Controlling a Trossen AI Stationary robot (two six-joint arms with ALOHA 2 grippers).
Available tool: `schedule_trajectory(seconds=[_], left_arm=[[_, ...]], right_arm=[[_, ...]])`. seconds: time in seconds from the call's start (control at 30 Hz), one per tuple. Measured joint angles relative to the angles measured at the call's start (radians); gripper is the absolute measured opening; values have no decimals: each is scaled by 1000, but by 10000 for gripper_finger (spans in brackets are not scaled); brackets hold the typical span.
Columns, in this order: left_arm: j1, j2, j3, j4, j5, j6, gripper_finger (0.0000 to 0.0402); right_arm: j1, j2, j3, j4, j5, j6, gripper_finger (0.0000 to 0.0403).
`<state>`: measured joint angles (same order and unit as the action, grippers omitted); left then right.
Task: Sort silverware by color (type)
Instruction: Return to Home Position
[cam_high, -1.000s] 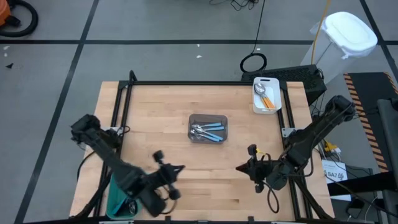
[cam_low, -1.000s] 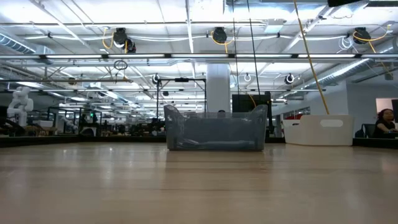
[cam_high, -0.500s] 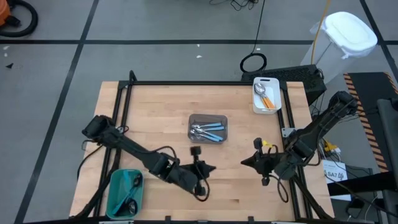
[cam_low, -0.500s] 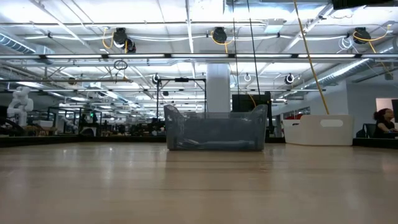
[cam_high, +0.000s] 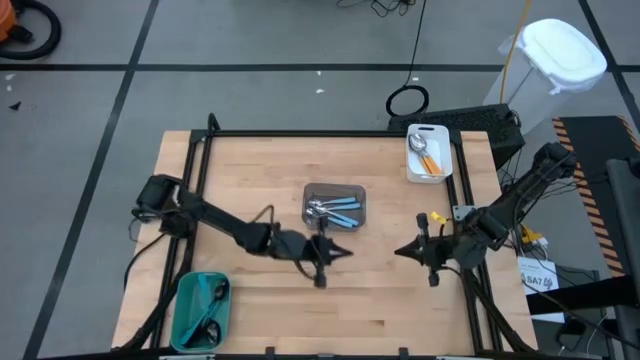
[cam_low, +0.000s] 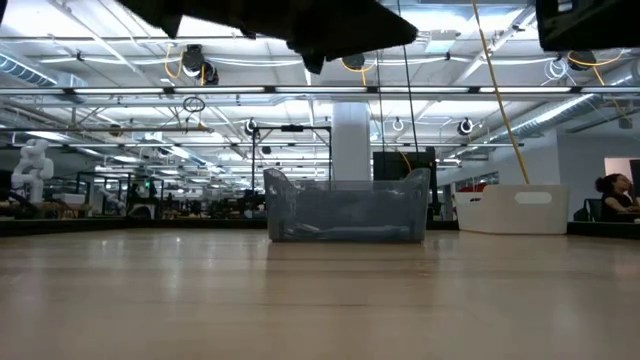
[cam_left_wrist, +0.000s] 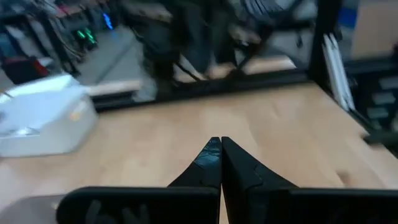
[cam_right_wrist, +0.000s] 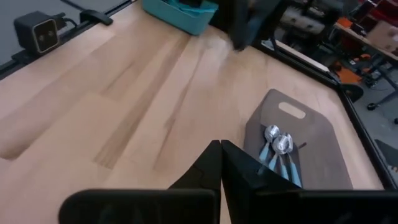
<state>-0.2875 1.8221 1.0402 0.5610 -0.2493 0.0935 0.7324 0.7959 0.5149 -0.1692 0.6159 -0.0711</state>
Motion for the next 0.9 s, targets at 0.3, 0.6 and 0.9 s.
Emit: schedule_trajectory(seconds=[0.3,0.6,0.9], left_arm=[[96,-242,-306,142,115,-9,0],[120,-449,-576,162,114,-19,0],[163,-547,-795,362,111,-72,0]], right_arm=[[-89,-192,-167,46,-55,-13,0],[-195,-370,-257,83,-205,-105,0],[-278,-489,-331,101,-306,-109,0]])
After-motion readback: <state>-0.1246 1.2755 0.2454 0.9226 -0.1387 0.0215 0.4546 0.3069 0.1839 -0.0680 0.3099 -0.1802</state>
